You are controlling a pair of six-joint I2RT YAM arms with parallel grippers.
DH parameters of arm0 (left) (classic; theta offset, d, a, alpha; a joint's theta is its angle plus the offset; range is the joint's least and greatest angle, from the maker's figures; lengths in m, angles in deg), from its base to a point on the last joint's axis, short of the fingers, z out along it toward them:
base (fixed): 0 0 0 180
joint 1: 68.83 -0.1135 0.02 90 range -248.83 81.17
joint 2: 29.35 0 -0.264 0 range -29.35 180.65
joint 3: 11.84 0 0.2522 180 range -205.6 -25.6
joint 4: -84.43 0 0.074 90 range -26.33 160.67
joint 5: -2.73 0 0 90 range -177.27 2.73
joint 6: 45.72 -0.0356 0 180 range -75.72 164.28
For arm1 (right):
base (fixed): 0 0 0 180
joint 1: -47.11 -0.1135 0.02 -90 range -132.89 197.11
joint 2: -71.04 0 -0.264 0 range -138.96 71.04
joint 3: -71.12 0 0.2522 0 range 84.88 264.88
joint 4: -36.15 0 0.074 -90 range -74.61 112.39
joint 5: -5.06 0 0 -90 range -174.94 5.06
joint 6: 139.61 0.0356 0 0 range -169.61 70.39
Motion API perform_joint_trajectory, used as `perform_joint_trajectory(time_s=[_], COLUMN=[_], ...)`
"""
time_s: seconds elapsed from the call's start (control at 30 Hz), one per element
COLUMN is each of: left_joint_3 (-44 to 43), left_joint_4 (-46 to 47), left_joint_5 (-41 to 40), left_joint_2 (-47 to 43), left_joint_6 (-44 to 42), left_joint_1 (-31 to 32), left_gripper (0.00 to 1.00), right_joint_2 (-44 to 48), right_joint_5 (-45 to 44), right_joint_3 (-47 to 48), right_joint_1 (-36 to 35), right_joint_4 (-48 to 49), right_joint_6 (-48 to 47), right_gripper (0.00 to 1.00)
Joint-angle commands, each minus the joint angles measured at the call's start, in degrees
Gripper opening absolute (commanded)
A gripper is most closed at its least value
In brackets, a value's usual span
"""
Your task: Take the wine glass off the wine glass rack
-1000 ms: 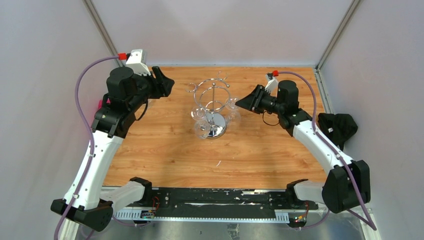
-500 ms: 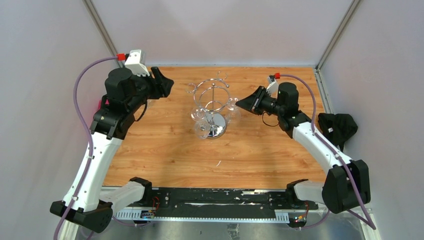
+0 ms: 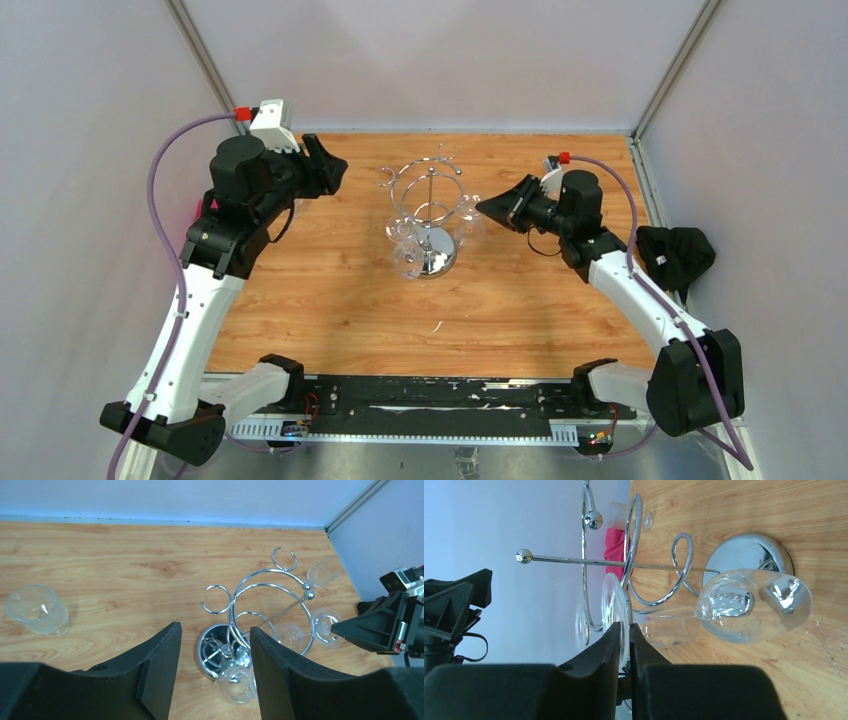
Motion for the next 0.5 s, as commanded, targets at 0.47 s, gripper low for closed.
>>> perform_joint_trajectory(time_s=[0.47], left_joint_3=[0.30], left_joint_4=[0.54], left_joint_5=[0.71], left_joint_2=[-0.63], left_joint_6=[-1.31], left_joint_1=[0.30], left_gripper=[0.58], right_joint_2=[0.96], right_joint_5=[-1.58], right_joint_3=[1.06], right_joint_1=[2.84], right_joint_4=[0.52], right_joint_6=[-0.20], right_gripper=[0.23])
